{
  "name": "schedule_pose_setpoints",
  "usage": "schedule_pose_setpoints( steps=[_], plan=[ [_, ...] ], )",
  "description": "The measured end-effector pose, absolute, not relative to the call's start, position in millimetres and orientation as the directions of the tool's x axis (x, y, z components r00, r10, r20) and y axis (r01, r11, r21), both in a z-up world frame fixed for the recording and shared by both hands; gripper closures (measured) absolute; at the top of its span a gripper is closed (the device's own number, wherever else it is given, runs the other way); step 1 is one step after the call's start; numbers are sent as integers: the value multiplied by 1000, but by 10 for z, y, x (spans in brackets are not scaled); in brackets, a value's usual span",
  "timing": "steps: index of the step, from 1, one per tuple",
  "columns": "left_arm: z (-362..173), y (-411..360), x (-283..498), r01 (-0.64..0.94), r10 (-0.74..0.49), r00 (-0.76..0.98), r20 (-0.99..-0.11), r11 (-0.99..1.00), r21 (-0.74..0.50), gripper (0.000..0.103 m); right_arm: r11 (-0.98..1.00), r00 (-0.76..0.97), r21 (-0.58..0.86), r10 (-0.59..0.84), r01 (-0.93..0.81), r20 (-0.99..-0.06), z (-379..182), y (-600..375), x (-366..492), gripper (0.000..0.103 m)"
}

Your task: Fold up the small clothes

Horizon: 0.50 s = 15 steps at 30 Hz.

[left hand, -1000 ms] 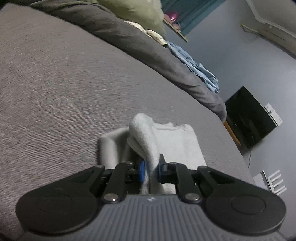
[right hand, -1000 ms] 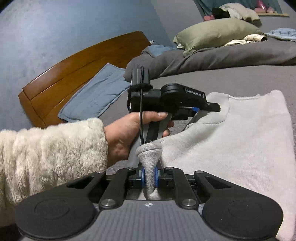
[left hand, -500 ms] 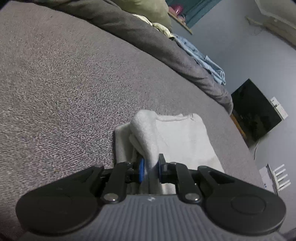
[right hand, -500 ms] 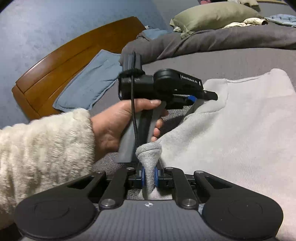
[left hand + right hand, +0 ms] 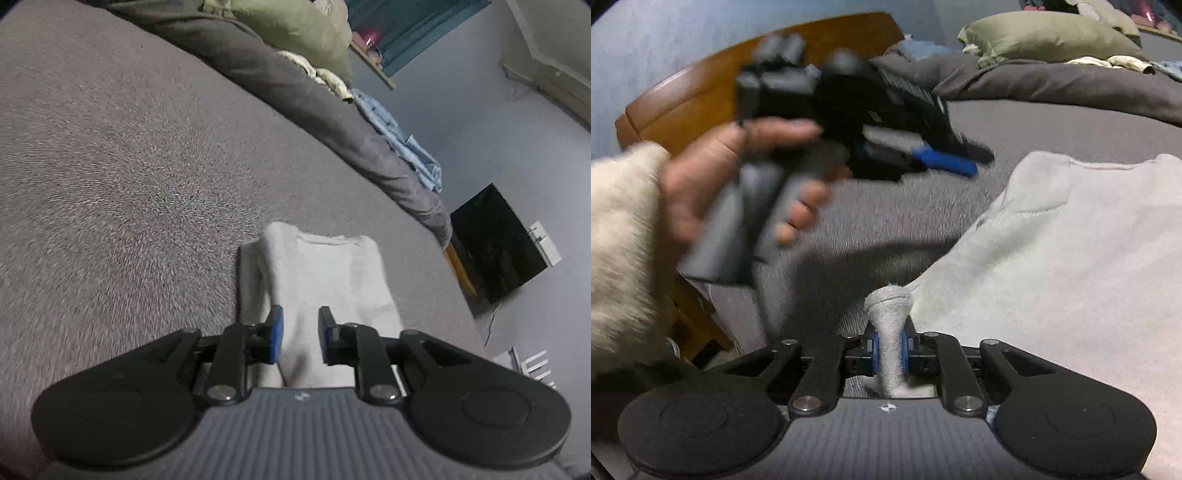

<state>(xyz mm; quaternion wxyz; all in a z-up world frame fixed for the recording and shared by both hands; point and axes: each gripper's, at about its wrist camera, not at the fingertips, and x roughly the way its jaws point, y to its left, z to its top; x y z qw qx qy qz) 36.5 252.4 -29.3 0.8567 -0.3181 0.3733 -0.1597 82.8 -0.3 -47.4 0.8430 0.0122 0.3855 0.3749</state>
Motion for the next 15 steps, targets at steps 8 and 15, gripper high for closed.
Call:
schedule_pose_setpoints(
  steps=[8, 15],
  plan=[
    [-120, 2373, -298, 15, -455, 659, -598, 804, -594, 87, 694, 401, 463, 707, -552, -582, -299, -287, 733, 34],
    [-100, 2201, -601, 11, -387, 639, -665, 869, -495, 87, 772, 537, 458, 636, -441, -554, -23, -878, 443, 22]
  ],
)
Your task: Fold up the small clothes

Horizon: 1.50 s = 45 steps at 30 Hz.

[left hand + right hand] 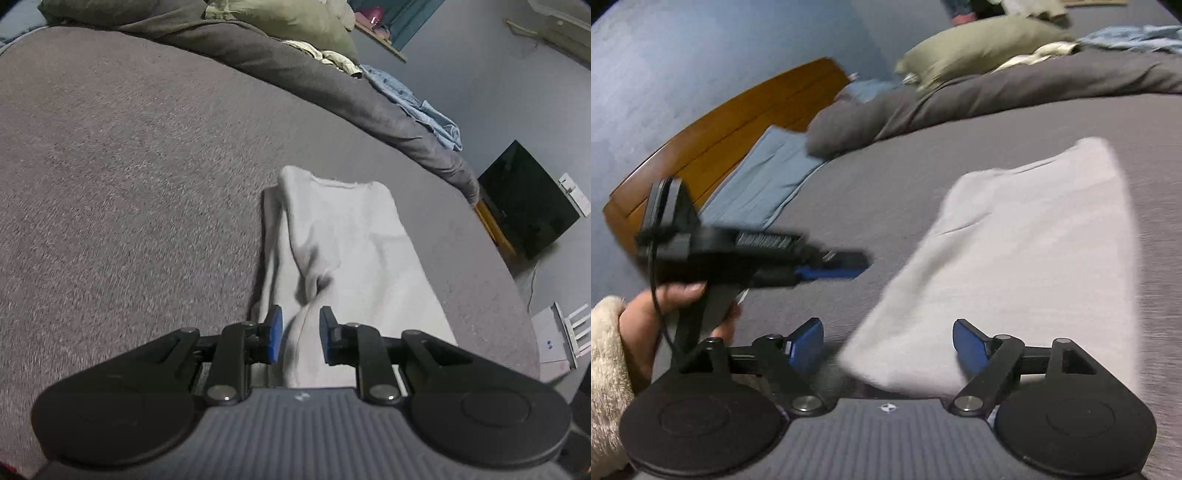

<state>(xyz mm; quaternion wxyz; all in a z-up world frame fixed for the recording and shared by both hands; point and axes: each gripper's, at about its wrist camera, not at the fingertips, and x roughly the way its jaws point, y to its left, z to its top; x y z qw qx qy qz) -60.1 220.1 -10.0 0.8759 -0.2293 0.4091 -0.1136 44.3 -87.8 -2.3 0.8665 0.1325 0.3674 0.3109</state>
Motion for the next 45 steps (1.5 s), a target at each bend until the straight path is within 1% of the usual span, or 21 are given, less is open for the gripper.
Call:
schedule_pose_setpoints(
  steps=[1, 2, 3, 5, 6, 8, 10, 11, 12, 15, 21, 26, 27, 28, 29, 30, 32, 35, 40, 43, 45],
  plan=[
    [-105, 2183, -620, 6, -384, 638, -667, 869, -495, 87, 791, 558, 437, 612, -429, -560, -2, -959, 416, 22],
    [-119, 2177, -620, 3, -381, 637, -670, 870, -492, 83, 810, 581, 414, 586, -415, -565, 13, -1044, 393, 22],
    [-130, 2154, -613, 0, -375, 636, -674, 874, -486, 72, 823, 597, 399, 568, -405, -567, 20, -1124, 382, 22],
    [-139, 2094, -624, 7, -358, 639, -681, 888, -460, 59, 854, 626, 366, 520, -369, -581, -17, -1267, 407, 21],
    [-136, 2056, -629, 14, -346, 641, -686, 898, -440, 58, 875, 642, 342, 483, -342, -595, -43, -1298, 419, 18],
    [-136, 1964, -621, 31, -327, 639, -696, 916, -401, 58, 922, 674, 284, 386, -262, -630, -62, -1424, 410, 18],
    [-141, 1876, -605, 50, -315, 644, -697, 927, -373, 53, 933, 691, 290, 355, -216, -629, -96, -1571, 412, 18],
    [-144, 1840, -600, 52, -304, 651, -696, 932, -359, 46, 939, 696, 286, 334, -189, -635, -108, -1621, 427, 18],
    [-150, 1808, -595, 56, -295, 658, -693, 937, -346, 44, 947, 700, 278, 309, -163, -644, -124, -1676, 431, 18],
    [-190, 1734, -557, 66, -300, 657, -691, 936, -345, 44, 953, 693, 274, 284, -128, -663, -235, -1828, 397, 18],
    [-340, 1670, -411, 56, -320, 659, -680, 923, -380, 44, 914, 647, 345, 398, -215, -651, -413, -1829, 318, 17],
    [-423, 1665, -315, 71, -336, 694, -636, 912, -404, 44, 927, 618, 228, 369, -298, -694, -509, -1577, 288, 20],
    [-435, 1673, -293, 73, -341, 701, -627, 908, -412, 49, 929, 624, 211, 362, -304, -693, -541, -1534, 296, 20],
    [-445, 1680, -277, 81, -351, 708, -614, 903, -423, 57, 930, 628, 198, 356, -309, -692, -542, -1521, 291, 20],
    [-457, 1683, -253, 87, -355, 711, -607, 901, -425, 78, 930, 632, 190, 354, -313, -690, -551, -1521, 277, 20],
    [-472, 1678, -230, 81, -336, 715, -613, 911, -405, 88, 930, 635, 186, 354, -317, -687, -564, -1502, 284, 21],
    [-518, 1704, -208, 82, -325, 726, -606, 916, -393, 88, 931, 649, 175, 350, -319, -676, -567, -1475, 276, 21],
    [-630, 1789, -160, 56, -321, 725, -609, 909, -412, 88, 937, 667, 158, 333, -310, -667, -535, -1461, 241, 24],
    [-754, 1838, -64, 41, -330, 717, -614, 899, -436, 88, 952, 678, 167, 299, -255, -672, -608, -1516, 272, 24],
    [-797, 1825, -26, 37, -328, 713, -619, 900, -434, 84, 958, 699, 142, 279, -248, -659, -668, -1484, 288, 26],
    [-812, 1820, 3, 39, -332, 713, -618, 899, -437, 83, 962, 731, 130, 268, -241, -627, -665, -1471, 286, 28]
  ],
)
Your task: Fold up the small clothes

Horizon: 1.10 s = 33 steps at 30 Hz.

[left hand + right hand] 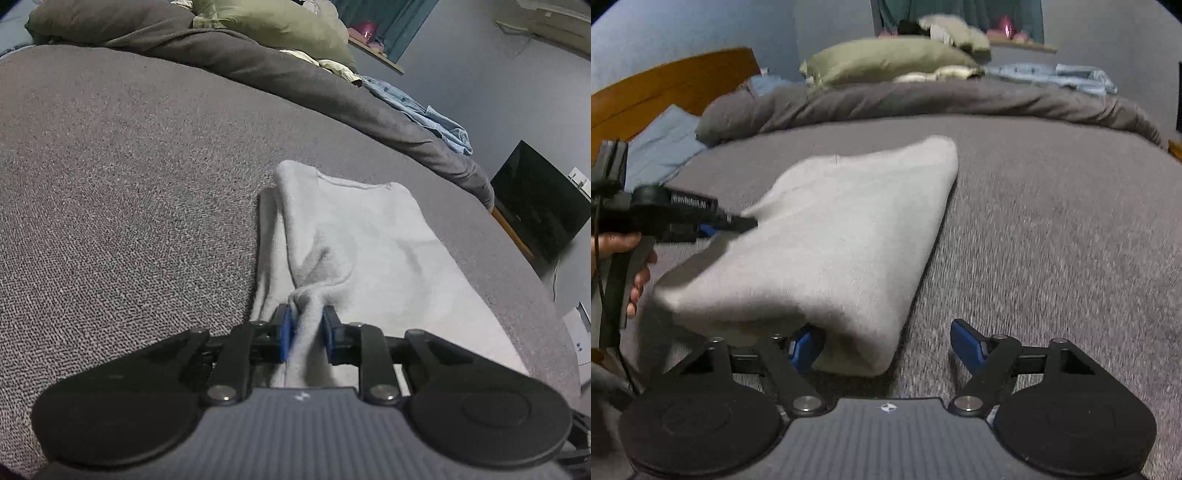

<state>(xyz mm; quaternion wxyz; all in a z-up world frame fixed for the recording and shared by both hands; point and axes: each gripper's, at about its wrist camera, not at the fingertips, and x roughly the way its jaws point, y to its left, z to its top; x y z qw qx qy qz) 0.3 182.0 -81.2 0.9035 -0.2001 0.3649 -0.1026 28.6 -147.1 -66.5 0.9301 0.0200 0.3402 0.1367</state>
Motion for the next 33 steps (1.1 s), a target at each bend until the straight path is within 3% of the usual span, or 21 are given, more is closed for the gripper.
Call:
schedule_pose_setpoints(
  steps=[4, 9, 17, 20, 22, 25, 27, 30, 33],
  plan=[
    [-865, 1872, 31, 56, -357, 703, -615, 890, -452, 82, 981, 761, 145, 193, -131, -620, -671, -1619, 226, 27],
    [-876, 1865, 45, 66, -354, 701, -619, 897, -438, 82, 946, 687, 311, 171, 85, -706, -932, -1964, 274, 25],
    [-822, 1837, 81, 76, -349, 696, -627, 905, -419, 81, 951, 614, 308, 239, 7, -752, -542, -1884, 205, 25],
    [-753, 1845, 9, 84, -357, 698, -621, 901, -425, 80, 944, 652, 324, 289, -70, -701, -272, -1867, 101, 25],
    [-635, 1868, -74, 84, -345, 705, -619, 908, -410, 80, 953, 715, 278, 276, -118, -643, -136, -1810, 130, 33],
    [-412, 1860, -226, 128, -359, 726, -586, 908, -398, 79, 958, 774, 191, 287, -216, -564, -36, -1643, 263, 56],
    [-287, 1772, -324, 186, -396, 722, -567, 901, -392, 79, 950, 783, 156, 311, -269, -540, -29, -1512, 368, 78],
    [-189, 1561, -433, 251, -400, 714, -575, 913, -323, 79, 939, 775, 85, 324, -332, -542, -90, -1335, 478, 83],
    [-251, 1442, -457, 270, -420, 684, -597, 906, -327, 79, 932, 718, 65, 317, -356, -620, -282, -1227, 595, 84]
  ],
)
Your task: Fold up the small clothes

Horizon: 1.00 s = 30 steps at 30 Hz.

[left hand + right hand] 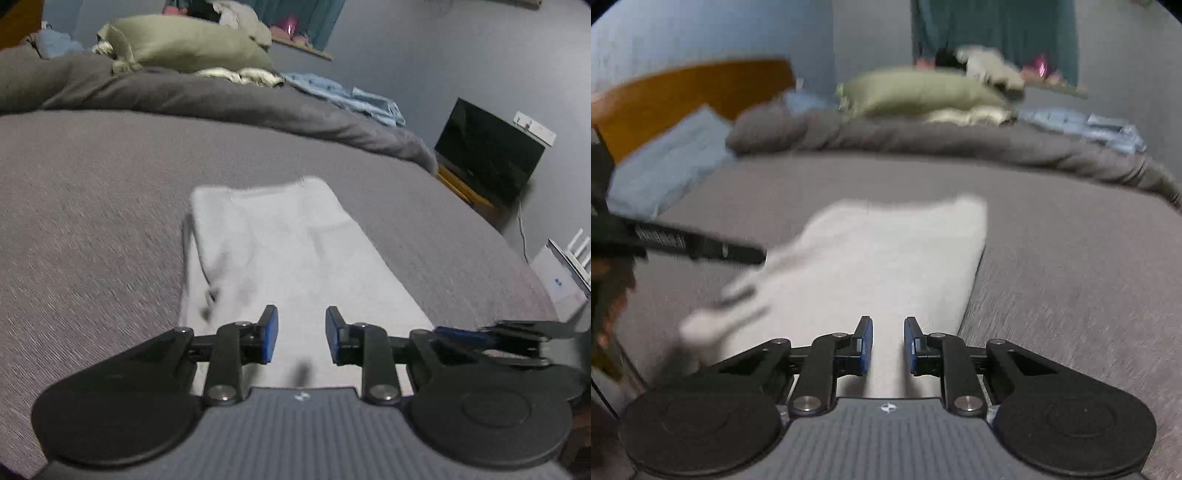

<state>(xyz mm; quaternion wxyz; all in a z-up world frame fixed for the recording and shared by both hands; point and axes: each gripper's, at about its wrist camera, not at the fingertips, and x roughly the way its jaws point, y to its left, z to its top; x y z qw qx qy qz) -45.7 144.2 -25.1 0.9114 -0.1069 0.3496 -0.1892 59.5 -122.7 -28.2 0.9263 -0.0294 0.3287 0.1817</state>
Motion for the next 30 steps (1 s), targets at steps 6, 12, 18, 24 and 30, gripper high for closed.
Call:
schedule_pose_setpoints(
  steps=[6, 12, 18, 24, 30],
  plan=[
    [-570, 1453, -424, 223, -386, 622, -681, 921, -319, 79, 911, 680, 57, 345, -408, -647, -535, -1169, 664, 81],
    [-424, 1694, -511, 169, -405, 583, -705, 909, -382, 77, 876, 593, 247, 466, -414, -657, -370, -1445, 882, 68],
    [-263, 1871, -684, 116, -344, 556, -757, 933, -340, 41, 887, 641, 303, 461, -348, -614, -138, -1600, 930, 42],
    [-534, 2034, -614, 26, -417, 516, -748, 881, -472, 41, 902, 624, 300, 431, -310, -652, -158, -1766, 1229, 20],
    [-767, 2012, -512, 2, -420, 486, -766, 877, -480, 33, 867, 575, 434, 491, -246, -655, -351, -2047, 1704, 17]
  ],
)
